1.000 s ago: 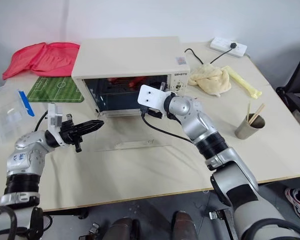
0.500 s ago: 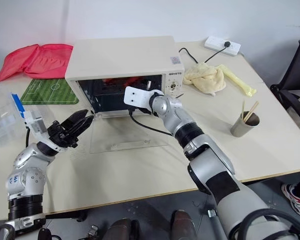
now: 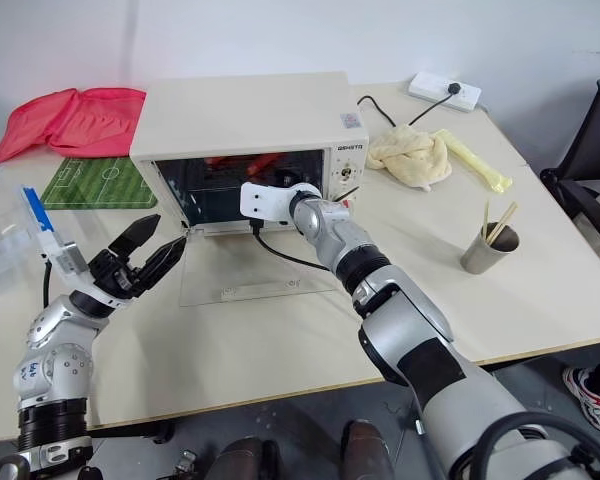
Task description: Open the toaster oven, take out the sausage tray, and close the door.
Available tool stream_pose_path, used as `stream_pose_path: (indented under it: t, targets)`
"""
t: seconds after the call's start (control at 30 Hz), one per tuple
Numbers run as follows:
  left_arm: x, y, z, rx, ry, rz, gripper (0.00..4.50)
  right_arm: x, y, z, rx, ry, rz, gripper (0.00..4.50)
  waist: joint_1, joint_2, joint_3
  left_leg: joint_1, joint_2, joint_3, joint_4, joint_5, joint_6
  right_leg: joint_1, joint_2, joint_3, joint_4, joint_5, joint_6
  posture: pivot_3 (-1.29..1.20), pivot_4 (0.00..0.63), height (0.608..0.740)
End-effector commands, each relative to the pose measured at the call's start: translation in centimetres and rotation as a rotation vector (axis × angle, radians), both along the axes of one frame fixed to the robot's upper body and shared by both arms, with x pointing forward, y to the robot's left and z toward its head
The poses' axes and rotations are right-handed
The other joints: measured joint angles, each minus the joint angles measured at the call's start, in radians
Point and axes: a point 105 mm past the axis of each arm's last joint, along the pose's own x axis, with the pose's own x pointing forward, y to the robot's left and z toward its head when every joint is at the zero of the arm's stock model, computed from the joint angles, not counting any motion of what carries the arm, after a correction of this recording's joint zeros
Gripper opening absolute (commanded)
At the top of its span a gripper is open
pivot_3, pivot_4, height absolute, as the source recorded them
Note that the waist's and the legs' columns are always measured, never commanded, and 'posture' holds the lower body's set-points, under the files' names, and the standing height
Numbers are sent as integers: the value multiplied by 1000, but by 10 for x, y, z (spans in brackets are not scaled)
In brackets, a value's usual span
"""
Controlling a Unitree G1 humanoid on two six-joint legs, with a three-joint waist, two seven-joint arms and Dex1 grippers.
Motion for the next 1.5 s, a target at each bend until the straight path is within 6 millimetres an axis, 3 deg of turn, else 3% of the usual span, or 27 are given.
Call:
stream_pose_path:
  t: [0.03,0.13,0.43,0.67,0.87,1.5]
  targets:
    - [-4,-1,10,21,-43,-5,4500,-6,12,26,-27,-129,58,1058,0,0,0,0,0,0,0,0,0,0,0,0,0,0,0,0,150,740]
    - [-2,-2,9,22,-36,-7,4500,-9,14,27,-48,-167,77,36,0,0,0,0,0,0,0,0,0,0,0,0,0,0,0,0,150,740]
    - [2,-5,5,19,-18,-16,4500,-36,21,20,-80,-207,170,36,-1,0,0,0,0,0,-2,0,0,-1,0,0,-1,0,0,0,150,740]
    - [7,-8,7,20,-13,-36,4500,-56,27,33,-19,-201,217,36,-3,0,0,1,0,0,-2,0,0,-1,0,0,-1,0,0,0,150,740]
    - [7,-10,8,33,0,-74,4500,-71,22,40,-19,-223,243,36,-9,0,0,1,1,1,-4,0,0,-3,0,0,-1,0,0,0,150,740]
    - [0,0,33,-24,28,-156,4500,-128,4,21,-76,-271,341,36,-1,0,0,1,1,2,-5,0,0,-3,1,0,-3,0,0,0,150,740]
